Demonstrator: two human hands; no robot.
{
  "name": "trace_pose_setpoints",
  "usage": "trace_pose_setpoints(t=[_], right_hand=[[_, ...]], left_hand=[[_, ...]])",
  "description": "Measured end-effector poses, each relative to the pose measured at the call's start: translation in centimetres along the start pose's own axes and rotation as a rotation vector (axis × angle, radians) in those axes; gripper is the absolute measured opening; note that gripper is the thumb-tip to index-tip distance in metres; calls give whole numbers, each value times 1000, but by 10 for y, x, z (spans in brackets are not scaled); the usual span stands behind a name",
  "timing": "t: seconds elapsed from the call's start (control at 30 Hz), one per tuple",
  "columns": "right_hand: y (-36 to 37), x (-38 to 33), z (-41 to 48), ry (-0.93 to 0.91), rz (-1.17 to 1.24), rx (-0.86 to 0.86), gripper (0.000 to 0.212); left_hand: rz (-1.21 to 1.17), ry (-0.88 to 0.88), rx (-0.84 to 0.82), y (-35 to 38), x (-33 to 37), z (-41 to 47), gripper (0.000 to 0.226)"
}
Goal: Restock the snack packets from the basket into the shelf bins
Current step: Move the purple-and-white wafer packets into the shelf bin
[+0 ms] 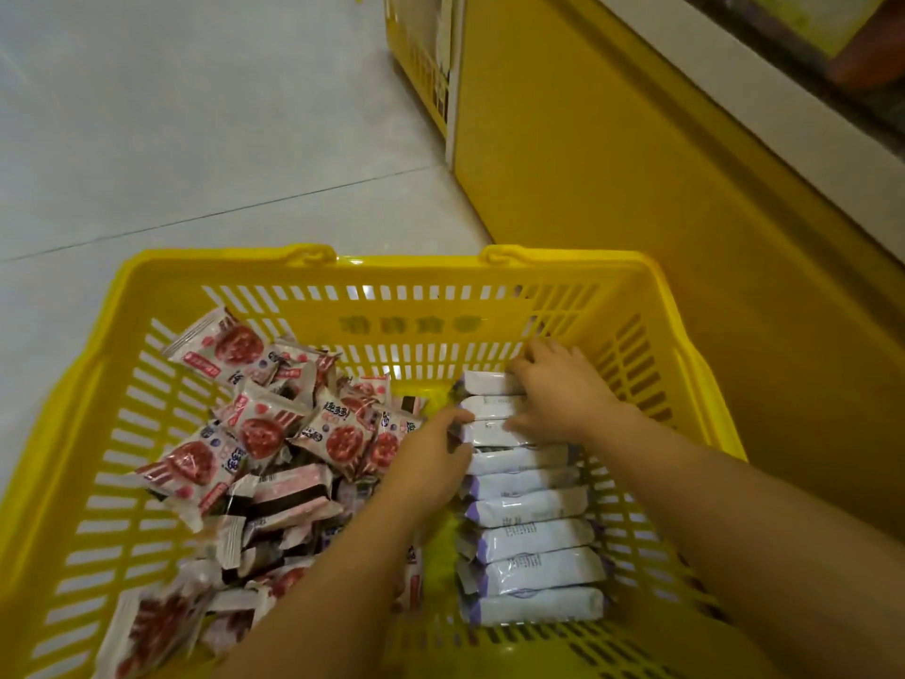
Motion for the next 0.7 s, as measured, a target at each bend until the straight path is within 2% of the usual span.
trace_pose_setpoints(t=[0.17, 0.33, 0.43, 0.5, 0.6, 0.7], right_hand=[[2, -5, -2, -17, 23, 7, 57], [7, -15, 2, -51, -23, -6, 57], [-1, -8, 6, -54, -1, 49, 43], [-14, -2, 6, -40, 33, 119, 41], [-41, 0, 2, -33, 152, 204, 50], [-80, 0, -4, 89, 404, 260, 48]], left_hand=[[-7, 49, 65, -6, 10, 1, 30], [-42, 7, 29, -5, 6, -4, 31], [-101, -13, 44, -9, 6, -2, 27], [-156, -45, 68, -15, 6, 1, 23], [-243, -64, 142, -30, 13, 2, 15], [-399, -95, 206, -48, 32, -4, 12]])
Point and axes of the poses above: each hand's wrist, its own z-axis towards the middle knuckle, its own y-axis out of the palm, x = y × z, the point moved 6 cm from there along z, towards the middle knuckle, and after that the axes turned 15 degrees about x, right-handed, at the moved point
